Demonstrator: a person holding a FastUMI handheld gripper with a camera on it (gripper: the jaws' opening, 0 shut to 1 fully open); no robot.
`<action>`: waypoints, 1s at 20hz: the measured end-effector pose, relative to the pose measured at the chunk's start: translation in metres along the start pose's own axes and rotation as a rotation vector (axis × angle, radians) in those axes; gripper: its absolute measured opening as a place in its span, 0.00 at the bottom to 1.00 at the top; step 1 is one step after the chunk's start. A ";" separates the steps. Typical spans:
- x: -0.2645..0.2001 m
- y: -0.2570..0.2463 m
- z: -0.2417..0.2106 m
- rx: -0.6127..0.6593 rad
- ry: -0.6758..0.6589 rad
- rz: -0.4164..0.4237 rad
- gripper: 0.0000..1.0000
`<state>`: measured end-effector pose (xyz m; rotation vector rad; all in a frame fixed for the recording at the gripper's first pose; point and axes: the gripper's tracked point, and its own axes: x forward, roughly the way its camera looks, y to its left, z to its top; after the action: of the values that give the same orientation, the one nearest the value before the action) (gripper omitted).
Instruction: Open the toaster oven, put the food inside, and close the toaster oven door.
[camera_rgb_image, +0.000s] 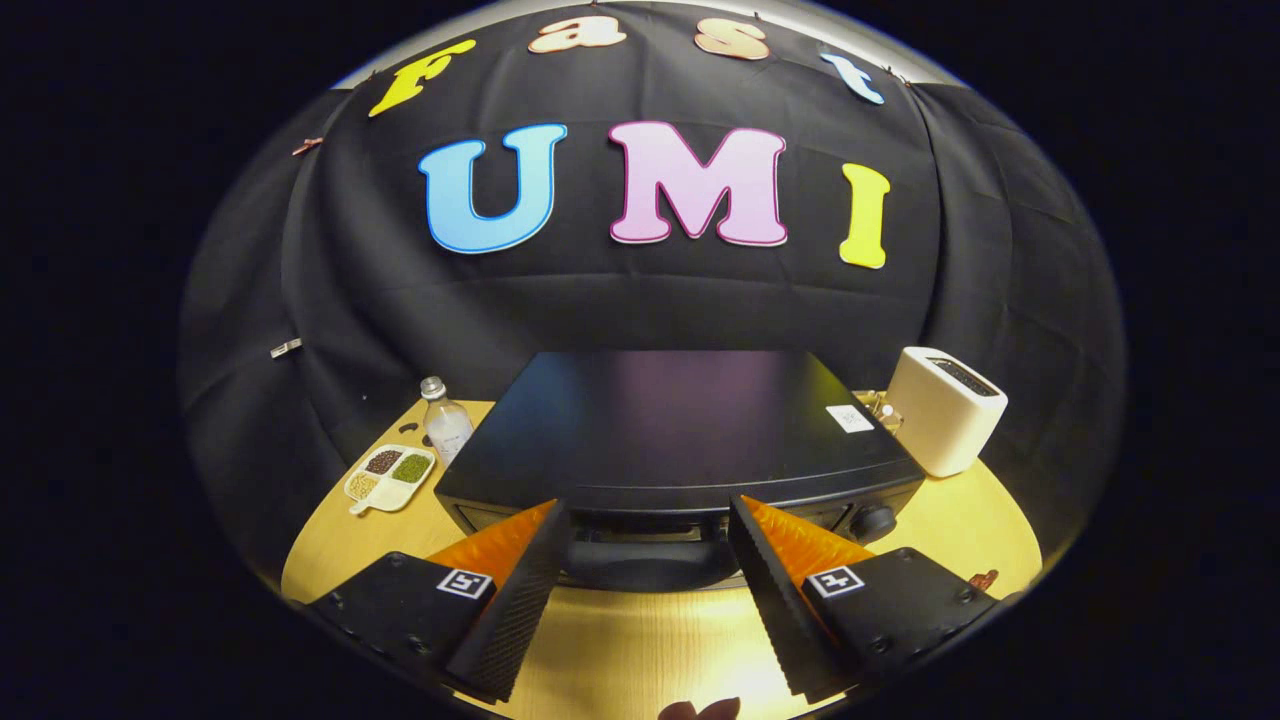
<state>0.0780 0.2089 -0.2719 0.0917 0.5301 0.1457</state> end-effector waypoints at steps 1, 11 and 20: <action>0.004 0.001 -0.004 0.002 0.015 0.002 0.98; -0.003 0.000 -0.021 -0.001 0.029 -0.030 0.98; -0.036 -0.002 -0.054 0.009 0.060 -0.022 1.00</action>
<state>0.0197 0.2039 -0.3009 0.0909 0.5919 0.1252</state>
